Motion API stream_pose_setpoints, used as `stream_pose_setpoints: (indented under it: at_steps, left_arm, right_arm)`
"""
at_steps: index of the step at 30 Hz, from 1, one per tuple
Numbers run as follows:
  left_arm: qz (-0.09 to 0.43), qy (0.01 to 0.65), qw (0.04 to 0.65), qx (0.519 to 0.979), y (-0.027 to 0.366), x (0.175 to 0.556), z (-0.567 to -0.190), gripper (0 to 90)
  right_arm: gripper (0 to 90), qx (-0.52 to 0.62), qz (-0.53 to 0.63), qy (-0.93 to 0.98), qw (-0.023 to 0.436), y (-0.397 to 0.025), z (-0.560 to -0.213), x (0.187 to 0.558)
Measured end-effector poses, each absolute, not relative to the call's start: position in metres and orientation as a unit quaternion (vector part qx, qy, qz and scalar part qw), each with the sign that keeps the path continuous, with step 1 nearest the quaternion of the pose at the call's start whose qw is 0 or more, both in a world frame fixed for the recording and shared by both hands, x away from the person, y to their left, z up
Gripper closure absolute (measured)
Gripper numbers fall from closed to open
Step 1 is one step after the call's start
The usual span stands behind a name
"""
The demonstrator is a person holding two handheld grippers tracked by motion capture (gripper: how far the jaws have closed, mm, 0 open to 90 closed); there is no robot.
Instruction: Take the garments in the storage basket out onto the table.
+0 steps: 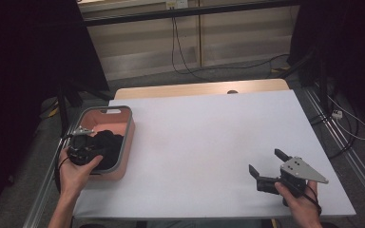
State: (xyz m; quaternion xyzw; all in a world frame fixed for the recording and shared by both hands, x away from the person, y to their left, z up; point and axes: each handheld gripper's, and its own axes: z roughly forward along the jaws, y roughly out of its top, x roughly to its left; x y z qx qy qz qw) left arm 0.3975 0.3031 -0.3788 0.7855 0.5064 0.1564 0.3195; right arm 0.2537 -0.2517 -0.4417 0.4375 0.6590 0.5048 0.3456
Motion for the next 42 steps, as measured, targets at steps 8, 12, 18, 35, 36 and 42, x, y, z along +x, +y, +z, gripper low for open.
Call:
stream_pose_setpoints:
  at_steps: [8, 12, 18, 35, 36, 42]
  left_arm:
    - [0.148, 0.52, 0.335, 0.772, 0.303, 0.416, -0.38, 78.3]
    - [0.149, 0.527, 0.348, 0.761, 0.304, 0.427, -0.383, 78.8]
    - [0.164, 0.524, 0.334, 0.766, 0.303, 0.437, -0.378, 77.6]
    - [0.185, 0.523, 0.296, 0.778, 0.308, 0.459, -0.395, 19.3]
    - [0.189, 0.524, 0.29, 0.778, 0.308, 0.459, -0.396, 14.5]
    - [0.177, 0.518, 0.24, 0.802, 0.304, 0.466, -0.405, 8.4]
  right_arm:
    - [0.7, 0.438, 0.502, 0.661, 0.345, -0.251, -0.442, 0.255]
    - [0.7, 0.438, 0.503, 0.661, 0.343, -0.251, -0.442, 0.255]
    - [0.7, 0.437, 0.503, 0.662, 0.343, -0.251, -0.442, 0.255]
    - [0.7, 0.433, 0.504, 0.665, 0.341, -0.251, -0.442, 0.254]
    - [0.7, 0.433, 0.504, 0.665, 0.341, -0.251, -0.442, 0.254]
    - [0.7, 0.432, 0.505, 0.666, 0.339, -0.25, -0.442, 0.254]
